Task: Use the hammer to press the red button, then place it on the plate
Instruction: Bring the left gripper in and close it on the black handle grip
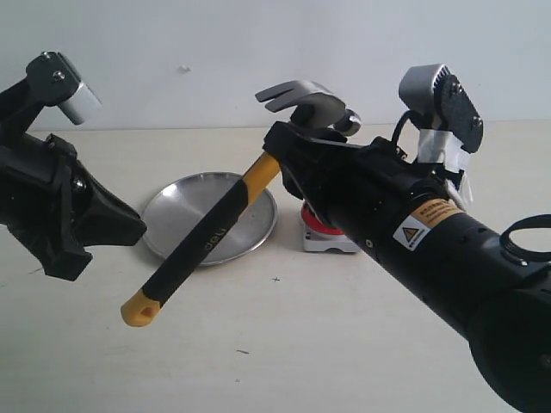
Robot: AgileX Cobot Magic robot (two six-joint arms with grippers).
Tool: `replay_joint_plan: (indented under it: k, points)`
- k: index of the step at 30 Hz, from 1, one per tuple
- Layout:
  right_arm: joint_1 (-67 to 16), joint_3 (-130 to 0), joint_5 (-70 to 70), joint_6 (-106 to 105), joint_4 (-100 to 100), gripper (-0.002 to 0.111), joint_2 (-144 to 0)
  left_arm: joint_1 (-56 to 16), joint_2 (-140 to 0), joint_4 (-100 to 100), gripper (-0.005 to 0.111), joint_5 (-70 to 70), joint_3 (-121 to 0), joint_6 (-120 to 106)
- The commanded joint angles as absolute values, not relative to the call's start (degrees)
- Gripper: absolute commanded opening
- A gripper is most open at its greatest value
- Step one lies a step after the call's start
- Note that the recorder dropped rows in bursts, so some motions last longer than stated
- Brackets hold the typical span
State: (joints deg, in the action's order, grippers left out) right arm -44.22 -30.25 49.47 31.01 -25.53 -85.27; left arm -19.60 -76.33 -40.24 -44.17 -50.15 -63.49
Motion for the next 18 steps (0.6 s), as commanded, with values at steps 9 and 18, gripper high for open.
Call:
replay_joint_plan:
  k: [9,18]
  points:
    - [-44.0,-32.6,50.5,31.3,-25.6,0.000,-84.8,-20.0,-82.5,-48.0,0.059,-47.5,-50.0,-70.6]
    - [-44.0,-32.6,50.6,31.3,-25.4,0.000,-84.8,-22.9,-88.6,-53.5,0.059,-44.7,-50.0,-80.8]
